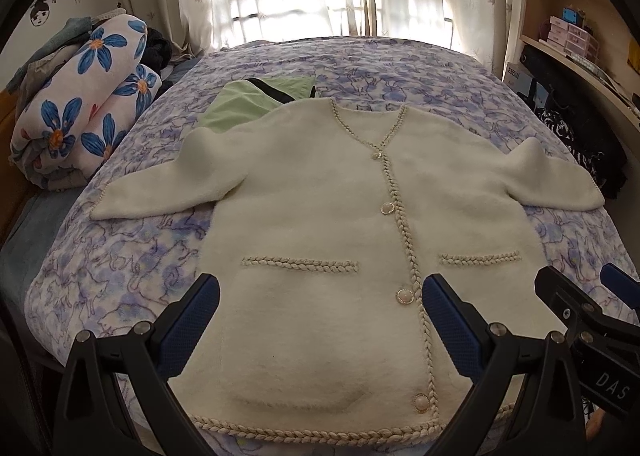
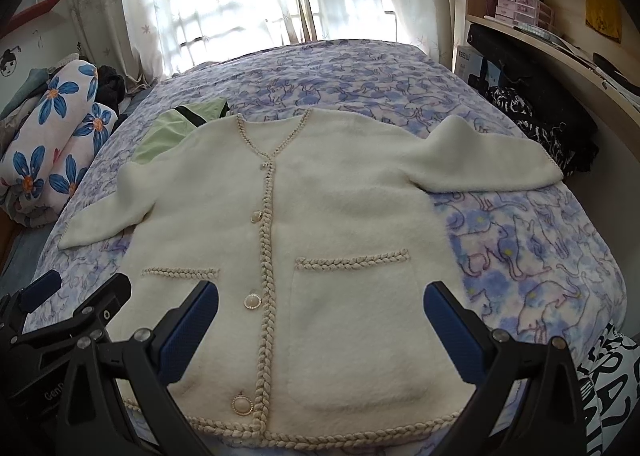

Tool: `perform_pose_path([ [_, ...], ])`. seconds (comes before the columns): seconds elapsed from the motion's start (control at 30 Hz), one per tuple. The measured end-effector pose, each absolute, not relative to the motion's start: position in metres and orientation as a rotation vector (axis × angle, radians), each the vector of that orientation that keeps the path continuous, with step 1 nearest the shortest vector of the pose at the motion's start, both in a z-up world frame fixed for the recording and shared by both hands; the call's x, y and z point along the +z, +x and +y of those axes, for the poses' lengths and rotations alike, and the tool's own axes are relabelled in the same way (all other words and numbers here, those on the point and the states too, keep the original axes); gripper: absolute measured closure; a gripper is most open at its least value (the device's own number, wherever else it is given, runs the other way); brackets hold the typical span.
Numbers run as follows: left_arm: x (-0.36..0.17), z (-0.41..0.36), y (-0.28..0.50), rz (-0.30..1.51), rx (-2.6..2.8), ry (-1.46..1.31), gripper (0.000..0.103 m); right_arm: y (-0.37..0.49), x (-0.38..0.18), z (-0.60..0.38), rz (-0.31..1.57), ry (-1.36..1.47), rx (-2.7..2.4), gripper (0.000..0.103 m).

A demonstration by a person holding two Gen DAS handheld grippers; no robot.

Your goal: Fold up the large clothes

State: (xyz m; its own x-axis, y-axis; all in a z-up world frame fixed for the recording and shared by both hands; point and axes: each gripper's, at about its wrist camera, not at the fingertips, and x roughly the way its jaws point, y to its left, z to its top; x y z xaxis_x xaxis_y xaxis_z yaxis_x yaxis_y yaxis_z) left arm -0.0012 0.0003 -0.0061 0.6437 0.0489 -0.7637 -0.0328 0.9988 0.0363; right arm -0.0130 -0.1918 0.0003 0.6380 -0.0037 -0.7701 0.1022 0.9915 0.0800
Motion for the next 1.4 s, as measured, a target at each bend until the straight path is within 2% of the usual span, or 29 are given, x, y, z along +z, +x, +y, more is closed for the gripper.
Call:
perform_pose_path([
  [1.4,-0.017,0.000,-0.004,0.898,0.045,0.029,0.003,-0.012,-0.004,-0.191,0.885,0.116,-0.064,0.000],
])
